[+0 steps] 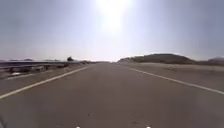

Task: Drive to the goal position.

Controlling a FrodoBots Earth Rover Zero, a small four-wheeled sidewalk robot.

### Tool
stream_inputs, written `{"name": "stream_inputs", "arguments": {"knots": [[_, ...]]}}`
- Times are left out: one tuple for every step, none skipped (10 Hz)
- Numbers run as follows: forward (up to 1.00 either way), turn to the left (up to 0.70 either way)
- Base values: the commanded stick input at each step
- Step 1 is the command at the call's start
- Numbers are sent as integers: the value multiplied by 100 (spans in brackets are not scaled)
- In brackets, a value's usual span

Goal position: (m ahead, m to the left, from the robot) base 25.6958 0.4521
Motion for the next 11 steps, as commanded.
{"name": "stream_inputs", "arguments": {"knots": [[70, 0], [70, 0], [70, 0], [70, 0], [70, 0], [70, 0], [70, 0], [70, 0], [70, 0], [70, 0], [70, 0]]}}
